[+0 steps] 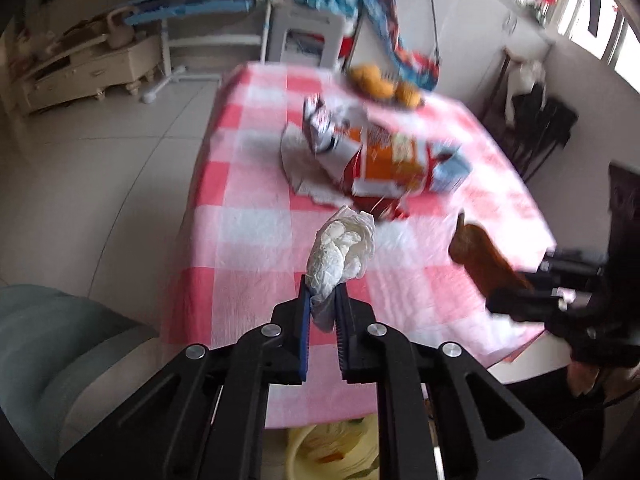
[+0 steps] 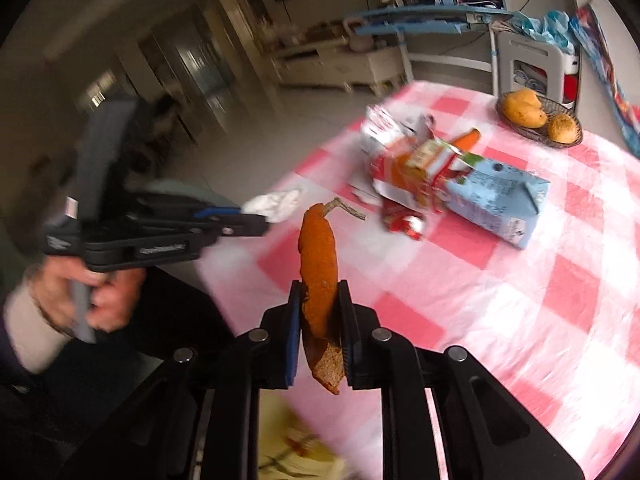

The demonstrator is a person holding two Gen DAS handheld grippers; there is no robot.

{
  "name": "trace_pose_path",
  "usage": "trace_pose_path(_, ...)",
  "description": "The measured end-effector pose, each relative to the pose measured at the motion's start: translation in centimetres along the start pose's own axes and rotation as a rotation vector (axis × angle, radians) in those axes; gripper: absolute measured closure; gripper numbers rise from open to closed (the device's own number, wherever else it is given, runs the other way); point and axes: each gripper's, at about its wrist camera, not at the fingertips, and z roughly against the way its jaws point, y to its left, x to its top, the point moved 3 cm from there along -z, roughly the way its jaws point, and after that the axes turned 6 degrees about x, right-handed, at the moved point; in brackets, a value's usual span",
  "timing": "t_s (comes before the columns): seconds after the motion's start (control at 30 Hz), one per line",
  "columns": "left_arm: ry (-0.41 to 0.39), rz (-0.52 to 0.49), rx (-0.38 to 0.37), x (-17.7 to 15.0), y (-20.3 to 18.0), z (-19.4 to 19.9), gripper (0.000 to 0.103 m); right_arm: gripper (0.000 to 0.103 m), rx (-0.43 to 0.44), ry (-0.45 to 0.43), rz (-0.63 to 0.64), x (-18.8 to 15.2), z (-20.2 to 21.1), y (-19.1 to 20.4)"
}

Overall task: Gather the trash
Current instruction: 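Carry tissue and sweet potato over the yellow bucket and open both tools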

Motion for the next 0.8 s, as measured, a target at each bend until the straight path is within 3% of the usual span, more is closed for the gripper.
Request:
trace_pose_path(0.17, -0.09, 0.027, -0.024, -1.2, -0.1, 2.9, 0.092, 0.085, 0.102, -0.026, 0.007, -1.4, 0.8, 3.1)
trace_pose_path(0.3, -0.118, 0.045, -0.034, -2.8, 0.0, 4.5, 0.092, 0.085, 0.143, 0.006, 0.031, -3.4, 0.8, 5.7)
trace_pose_path(0.6, -0.111, -0.027, -0.057, -6.9, -2.2, 6.9, 0.092, 0.085, 0.129, 0.145, 0.087, -8.1, -0.9, 9.7)
trace_pose_path(0.67, -0.097, -0.049, -0.053, -8.0, -2.9, 7.0, 0.092, 0.08, 0.097, 0.173, 0.073, -9.0, -1.3, 9.8)
trace_pose_path(0.73, -0.073, -0.071, -0.05, -9.2, -3.7, 7.0, 0.092, 0.058, 0.065, 0.156, 0.062, -9.5, -0.6, 9.8)
trace_pose_path(0.8, -0.043, -0.089, -0.051, -10.4, -4.3, 6.9, 0.092, 0.054, 0.043, 0.098, 0.041, -9.4, 0.8, 9.7)
